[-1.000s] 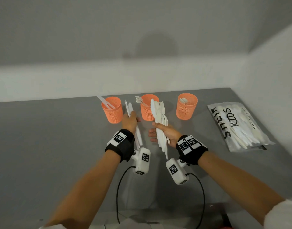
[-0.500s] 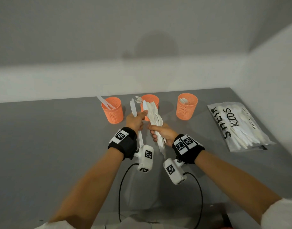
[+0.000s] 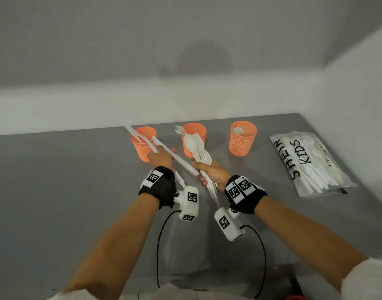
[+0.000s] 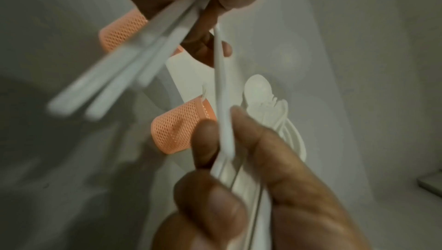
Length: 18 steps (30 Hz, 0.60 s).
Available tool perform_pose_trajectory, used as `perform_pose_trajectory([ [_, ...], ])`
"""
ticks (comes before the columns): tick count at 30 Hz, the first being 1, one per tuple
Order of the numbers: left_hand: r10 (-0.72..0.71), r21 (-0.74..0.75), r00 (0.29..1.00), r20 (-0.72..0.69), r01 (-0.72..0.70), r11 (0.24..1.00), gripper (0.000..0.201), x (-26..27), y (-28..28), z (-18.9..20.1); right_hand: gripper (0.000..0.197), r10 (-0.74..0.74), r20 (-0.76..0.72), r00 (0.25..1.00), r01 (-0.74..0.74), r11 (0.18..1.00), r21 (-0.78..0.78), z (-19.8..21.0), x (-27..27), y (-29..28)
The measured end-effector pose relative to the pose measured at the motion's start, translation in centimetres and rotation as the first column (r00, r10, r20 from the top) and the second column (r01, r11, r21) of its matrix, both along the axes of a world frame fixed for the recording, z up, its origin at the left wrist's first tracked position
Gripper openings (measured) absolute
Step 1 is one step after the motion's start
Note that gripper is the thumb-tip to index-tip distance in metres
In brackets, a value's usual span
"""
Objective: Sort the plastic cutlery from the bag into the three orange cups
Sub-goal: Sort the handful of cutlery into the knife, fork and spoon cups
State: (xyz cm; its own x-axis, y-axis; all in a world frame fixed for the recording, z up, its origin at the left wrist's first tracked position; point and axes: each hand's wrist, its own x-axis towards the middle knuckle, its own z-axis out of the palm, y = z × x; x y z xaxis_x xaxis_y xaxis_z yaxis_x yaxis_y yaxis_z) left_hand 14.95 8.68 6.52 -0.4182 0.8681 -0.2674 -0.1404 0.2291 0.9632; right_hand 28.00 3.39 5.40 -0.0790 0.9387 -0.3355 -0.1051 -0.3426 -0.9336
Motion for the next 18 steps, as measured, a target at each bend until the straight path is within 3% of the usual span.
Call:
perform_pose_trajectory([
  [3,-0.006,-0.056,0.999,-0.047,0.003,0.998,0.023,-1.0,0.3,-0.3,0.010,-0.012,0.089,0.996,0.009,0.999,0.035,-0.3,-0.2,0.0],
  [6,-0.077,-0.057,0.996,0.044,0.079,0.995,0.011,-1.1,0.1,0.0,0.018,-0.092,0.180,0.979,0.079,0.994,0.078,-0.6,-0.4,0.2],
  [8,-0.174,-0.002,0.982,0.078,0.174,0.985,0.019,-0.6,-0.3,0.6,0.021,-0.126,0.218,0.968,0.106,0.989,0.103,-0.8,-0.5,0.4],
  [12,-0.386,0.088,0.902,-0.195,0.408,0.909,0.012,0.9,-1.7,2.4,0.024,-0.129,0.244,0.961,0.096,0.985,0.144,-1.2,-0.7,0.6],
  [18,-0.353,0.135,0.801,-0.483,0.466,0.874,0.009,1.8,-1.7,3.0,0.026,-0.105,0.258,0.960,0.062,0.984,0.168,-1.3,-0.6,0.5],
])
